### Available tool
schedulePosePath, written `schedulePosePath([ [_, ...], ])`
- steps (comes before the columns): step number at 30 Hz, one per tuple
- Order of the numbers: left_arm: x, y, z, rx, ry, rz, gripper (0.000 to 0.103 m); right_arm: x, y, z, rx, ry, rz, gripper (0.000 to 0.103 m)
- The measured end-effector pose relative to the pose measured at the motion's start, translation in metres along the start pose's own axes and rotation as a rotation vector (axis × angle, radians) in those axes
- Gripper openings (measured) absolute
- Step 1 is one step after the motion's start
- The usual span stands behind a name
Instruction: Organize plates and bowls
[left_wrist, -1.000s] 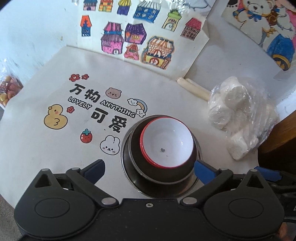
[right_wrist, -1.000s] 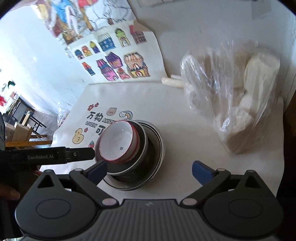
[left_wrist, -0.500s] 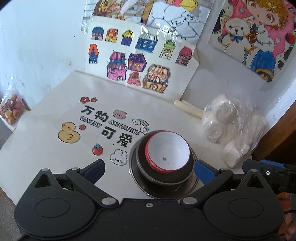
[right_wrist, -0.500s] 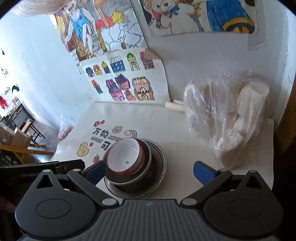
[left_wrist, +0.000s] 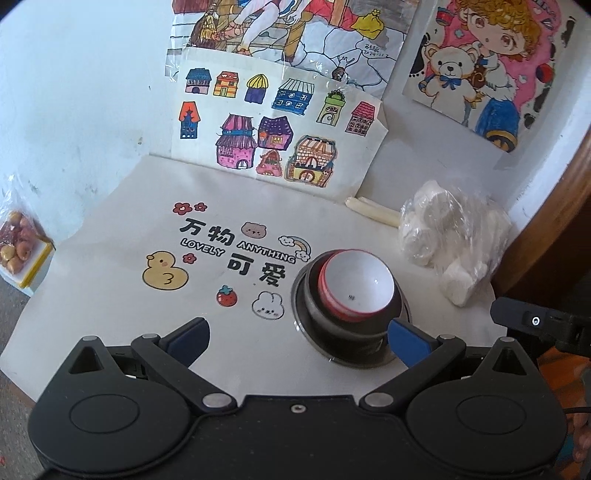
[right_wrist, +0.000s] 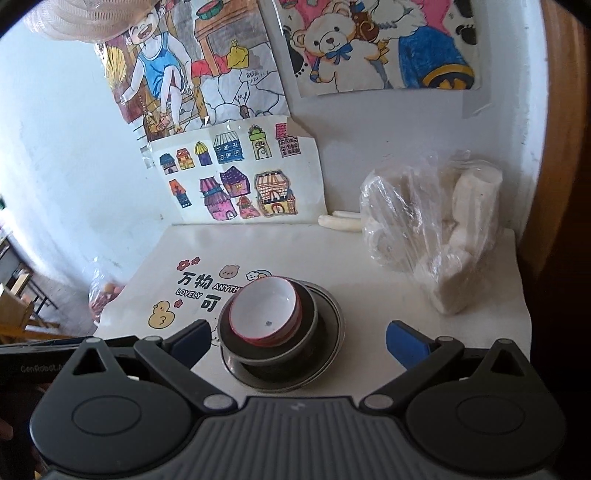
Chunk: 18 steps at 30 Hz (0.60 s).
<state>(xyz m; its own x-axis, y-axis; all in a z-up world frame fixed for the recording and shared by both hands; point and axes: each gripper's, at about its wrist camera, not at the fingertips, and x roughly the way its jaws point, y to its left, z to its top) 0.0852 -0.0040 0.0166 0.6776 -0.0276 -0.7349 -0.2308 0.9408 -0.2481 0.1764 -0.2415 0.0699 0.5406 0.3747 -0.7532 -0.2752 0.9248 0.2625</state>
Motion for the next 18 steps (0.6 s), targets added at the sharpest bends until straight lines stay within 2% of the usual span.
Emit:
schedulePosePath([
  [18, -0.043, 0.022, -0.044, 0.099, 0.026, -0.03, 0.102, -0.054, 0.038, -0.073, 0.039, -0.024, -0.094, 0.103],
])
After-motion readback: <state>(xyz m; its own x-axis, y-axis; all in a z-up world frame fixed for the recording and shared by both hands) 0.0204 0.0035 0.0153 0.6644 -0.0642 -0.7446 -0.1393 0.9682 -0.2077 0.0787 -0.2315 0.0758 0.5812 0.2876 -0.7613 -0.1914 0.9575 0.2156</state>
